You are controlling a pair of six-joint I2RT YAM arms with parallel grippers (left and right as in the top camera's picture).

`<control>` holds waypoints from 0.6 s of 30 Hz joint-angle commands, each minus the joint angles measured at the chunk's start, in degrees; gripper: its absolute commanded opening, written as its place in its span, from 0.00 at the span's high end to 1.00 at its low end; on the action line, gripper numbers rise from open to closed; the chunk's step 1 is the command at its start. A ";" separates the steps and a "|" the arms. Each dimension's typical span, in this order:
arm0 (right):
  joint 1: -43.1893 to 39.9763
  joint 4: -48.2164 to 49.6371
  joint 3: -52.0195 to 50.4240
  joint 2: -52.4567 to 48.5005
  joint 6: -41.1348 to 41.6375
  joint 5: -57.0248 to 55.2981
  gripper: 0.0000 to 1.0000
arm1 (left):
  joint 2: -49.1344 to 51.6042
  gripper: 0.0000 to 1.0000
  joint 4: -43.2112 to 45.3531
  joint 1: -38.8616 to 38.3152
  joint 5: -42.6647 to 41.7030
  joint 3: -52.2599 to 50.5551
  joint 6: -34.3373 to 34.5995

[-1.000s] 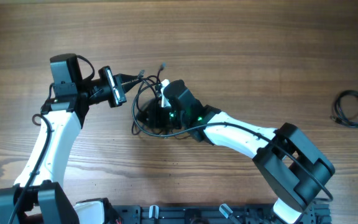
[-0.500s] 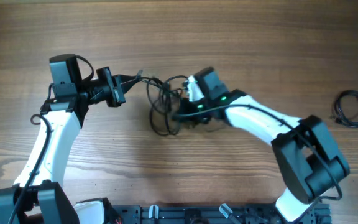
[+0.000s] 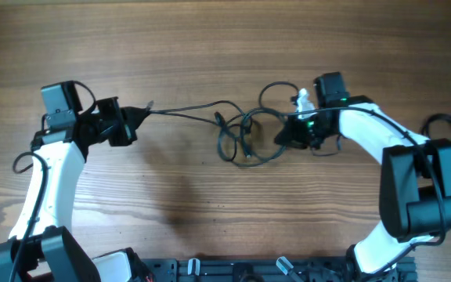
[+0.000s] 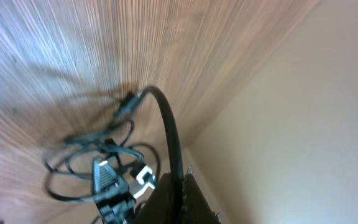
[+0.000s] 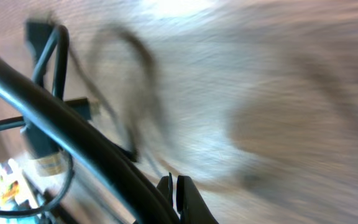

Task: Untangle cables

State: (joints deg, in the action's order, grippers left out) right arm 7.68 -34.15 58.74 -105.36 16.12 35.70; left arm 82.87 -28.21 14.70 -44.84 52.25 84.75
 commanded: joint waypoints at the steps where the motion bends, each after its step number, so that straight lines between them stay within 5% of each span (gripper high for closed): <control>1: -5.16 -0.48 -0.37 0.37 -0.98 -6.21 0.96 | -1.33 0.96 -1.05 4.28 7.06 0.63 -6.16; 14: -13.94 0.42 -0.37 0.35 -0.94 -9.31 0.96 | -1.33 0.96 -9.46 15.47 13.60 0.57 -14.29; 18: -13.90 -0.09 -0.37 0.35 -2.03 -1.20 0.96 | -1.33 0.94 -10.71 15.19 14.71 0.50 -28.96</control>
State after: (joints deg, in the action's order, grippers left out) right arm -5.08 -34.15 58.63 -105.36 15.22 31.31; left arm 82.81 -38.83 28.95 -35.05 52.25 69.19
